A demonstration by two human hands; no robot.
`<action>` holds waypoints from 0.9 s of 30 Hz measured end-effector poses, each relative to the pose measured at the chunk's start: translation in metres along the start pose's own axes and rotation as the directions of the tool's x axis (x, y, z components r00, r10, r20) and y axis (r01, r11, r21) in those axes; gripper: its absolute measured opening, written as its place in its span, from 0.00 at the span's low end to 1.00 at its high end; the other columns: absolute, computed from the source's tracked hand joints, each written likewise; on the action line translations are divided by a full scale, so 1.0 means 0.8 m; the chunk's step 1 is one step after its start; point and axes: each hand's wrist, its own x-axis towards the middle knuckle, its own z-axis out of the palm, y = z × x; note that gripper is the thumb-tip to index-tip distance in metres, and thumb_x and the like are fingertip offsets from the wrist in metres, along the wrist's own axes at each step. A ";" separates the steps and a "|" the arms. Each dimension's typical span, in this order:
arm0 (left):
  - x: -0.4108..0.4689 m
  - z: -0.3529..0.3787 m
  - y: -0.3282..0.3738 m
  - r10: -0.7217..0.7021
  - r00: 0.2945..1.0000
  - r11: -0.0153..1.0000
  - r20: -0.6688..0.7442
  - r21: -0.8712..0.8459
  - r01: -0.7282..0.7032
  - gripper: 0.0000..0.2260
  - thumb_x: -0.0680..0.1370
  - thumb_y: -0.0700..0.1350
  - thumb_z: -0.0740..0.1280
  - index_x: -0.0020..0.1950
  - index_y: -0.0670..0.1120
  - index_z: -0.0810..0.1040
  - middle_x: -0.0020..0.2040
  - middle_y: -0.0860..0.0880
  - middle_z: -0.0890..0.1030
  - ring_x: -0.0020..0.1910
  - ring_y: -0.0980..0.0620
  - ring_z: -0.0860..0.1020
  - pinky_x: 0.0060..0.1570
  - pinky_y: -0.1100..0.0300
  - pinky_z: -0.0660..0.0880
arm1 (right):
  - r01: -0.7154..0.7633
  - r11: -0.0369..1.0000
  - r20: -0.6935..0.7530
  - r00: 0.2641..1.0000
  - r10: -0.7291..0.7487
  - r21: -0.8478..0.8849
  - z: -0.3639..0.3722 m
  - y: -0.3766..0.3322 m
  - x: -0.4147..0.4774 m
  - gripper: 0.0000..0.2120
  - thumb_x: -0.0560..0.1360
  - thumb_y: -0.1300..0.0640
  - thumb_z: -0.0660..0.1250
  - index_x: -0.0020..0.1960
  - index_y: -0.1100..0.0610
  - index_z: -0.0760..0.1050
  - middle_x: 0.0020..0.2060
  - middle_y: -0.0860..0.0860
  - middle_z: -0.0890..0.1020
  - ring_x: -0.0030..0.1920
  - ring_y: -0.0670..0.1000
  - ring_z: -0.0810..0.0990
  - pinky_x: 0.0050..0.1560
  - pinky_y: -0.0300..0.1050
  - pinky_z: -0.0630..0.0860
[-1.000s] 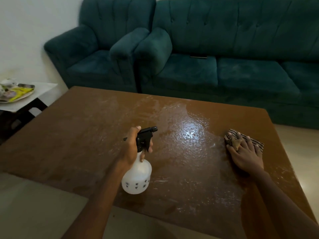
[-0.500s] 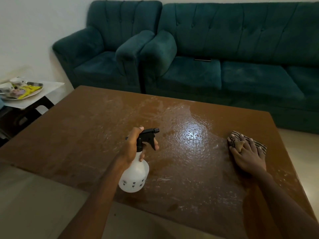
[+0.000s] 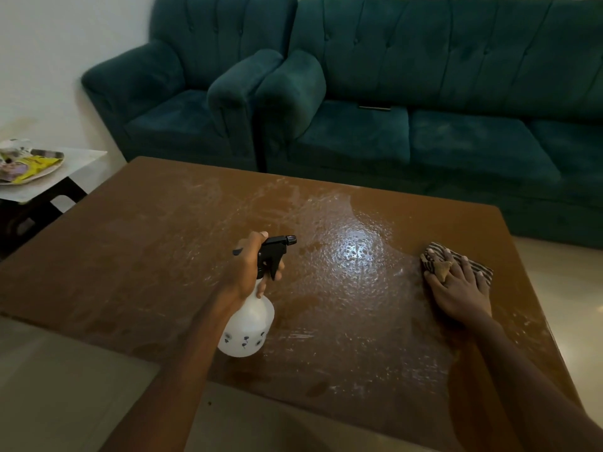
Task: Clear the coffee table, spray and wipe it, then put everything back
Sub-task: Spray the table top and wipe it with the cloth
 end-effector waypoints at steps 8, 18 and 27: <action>0.013 0.013 -0.002 0.034 0.993 0.998 0.112 0.039 -0.038 0.28 0.77 0.63 0.54 0.43 0.44 0.86 0.44 0.39 0.86 0.20 0.49 0.69 0.20 0.61 0.67 | 0.010 1.000 -0.004 1.000 -0.010 0.008 0.001 0.000 -0.002 0.29 0.79 0.32 0.40 0.78 0.38 0.42 0.80 0.43 0.43 0.78 0.48 0.36 0.75 0.54 0.36; 0.017 0.032 0.005 0.037 0.976 0.989 0.213 0.130 -0.066 0.27 0.81 0.61 0.56 0.46 0.41 0.85 0.46 0.41 0.86 0.21 0.50 0.71 0.22 0.59 0.69 | 0.041 0.999 -0.011 0.999 -0.041 -0.007 0.006 -0.029 -0.009 0.31 0.79 0.31 0.39 0.79 0.40 0.43 0.79 0.44 0.41 0.78 0.51 0.37 0.75 0.58 0.37; 0.009 0.030 0.000 0.031 0.996 0.984 0.084 0.171 -0.045 0.29 0.79 0.62 0.56 0.34 0.43 0.83 0.30 0.41 0.80 0.19 0.48 0.69 0.20 0.59 0.65 | 0.208 0.978 0.014 0.978 -0.207 -0.011 0.017 -0.083 -0.018 0.30 0.81 0.34 0.42 0.80 0.44 0.53 0.73 0.38 0.34 0.78 0.48 0.35 0.75 0.52 0.35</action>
